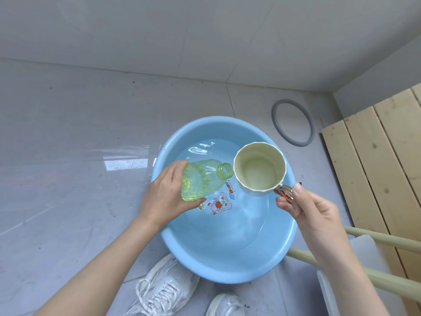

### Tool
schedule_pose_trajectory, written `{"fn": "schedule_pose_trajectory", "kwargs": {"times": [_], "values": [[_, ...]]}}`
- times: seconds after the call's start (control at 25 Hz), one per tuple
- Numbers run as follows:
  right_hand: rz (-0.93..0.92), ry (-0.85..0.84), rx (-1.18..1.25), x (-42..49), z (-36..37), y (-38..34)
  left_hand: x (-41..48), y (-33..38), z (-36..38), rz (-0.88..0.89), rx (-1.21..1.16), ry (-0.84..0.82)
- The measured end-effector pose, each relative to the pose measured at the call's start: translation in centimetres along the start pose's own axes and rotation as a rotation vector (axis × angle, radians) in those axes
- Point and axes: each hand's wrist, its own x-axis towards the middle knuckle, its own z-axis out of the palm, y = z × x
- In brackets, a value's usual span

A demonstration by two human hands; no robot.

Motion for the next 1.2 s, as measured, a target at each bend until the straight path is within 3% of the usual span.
{"fn": "schedule_pose_trajectory", "kwargs": {"times": [0.64,1.2], "values": [[-0.054,0.023,-0.224,-0.6,0.6,-2.8,0.0,-0.1,0.0,0.015,0.046,-0.006],[-0.050,0.061,-0.170,-1.2,1.1,-3.3,0.0,-0.1,0.0,0.032,0.027,0.009]]}}
